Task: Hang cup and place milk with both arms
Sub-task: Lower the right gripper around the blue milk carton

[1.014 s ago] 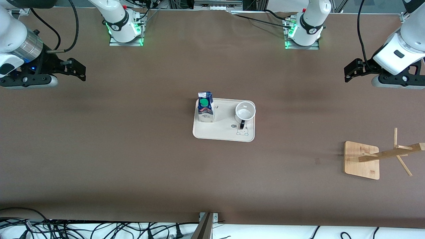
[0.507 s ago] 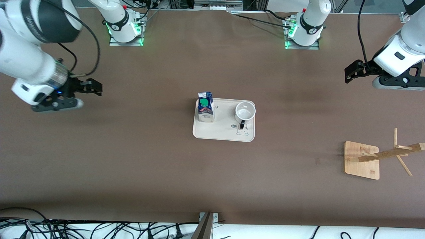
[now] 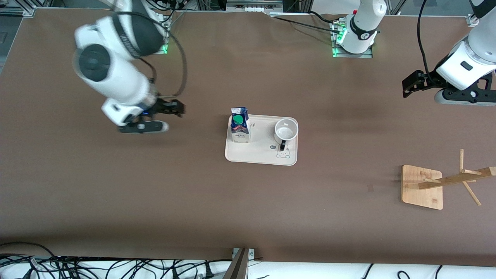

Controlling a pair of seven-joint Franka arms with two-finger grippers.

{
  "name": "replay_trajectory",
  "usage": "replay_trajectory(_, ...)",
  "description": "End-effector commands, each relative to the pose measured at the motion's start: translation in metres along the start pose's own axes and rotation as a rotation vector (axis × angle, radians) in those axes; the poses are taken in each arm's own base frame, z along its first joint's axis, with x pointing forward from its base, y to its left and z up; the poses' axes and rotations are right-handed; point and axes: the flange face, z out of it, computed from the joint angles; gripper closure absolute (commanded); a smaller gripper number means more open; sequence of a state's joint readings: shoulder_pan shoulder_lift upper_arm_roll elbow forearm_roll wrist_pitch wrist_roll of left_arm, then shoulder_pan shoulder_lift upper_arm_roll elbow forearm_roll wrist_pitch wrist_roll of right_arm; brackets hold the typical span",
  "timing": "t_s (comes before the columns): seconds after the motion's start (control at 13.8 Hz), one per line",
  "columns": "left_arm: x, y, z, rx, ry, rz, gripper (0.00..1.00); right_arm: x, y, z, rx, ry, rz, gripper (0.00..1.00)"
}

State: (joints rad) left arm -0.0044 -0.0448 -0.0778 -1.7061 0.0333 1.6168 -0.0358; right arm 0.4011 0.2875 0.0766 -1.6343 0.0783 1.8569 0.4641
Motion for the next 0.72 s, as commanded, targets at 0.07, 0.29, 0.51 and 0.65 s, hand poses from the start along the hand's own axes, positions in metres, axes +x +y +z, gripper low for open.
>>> replay_trajectory(0.07, 0.003, 0.0, -0.007, 0.003, -0.004, -0.009, 0.0, -0.003, -0.091, 0.038, 0.028, 0.016, 0.111, 0.0)
replay_trajectory(0.29, 0.002, 0.012, -0.006, 0.009, -0.009, 0.014, 0.0, -0.023, -0.144, 0.062, 0.046, 0.038, 0.145, 0.0)
replay_trajectory(0.51, 0.002, 0.013, -0.006, 0.008, -0.011, 0.016, 0.0, -0.031, -0.159, 0.072, 0.048, 0.043, 0.152, 0.0)
replay_trajectory(0.65, 0.004, 0.003, -0.013, 0.002, 0.005, 0.002, 0.0, -0.037, -0.17, 0.079, 0.053, 0.05, 0.133, 0.0)
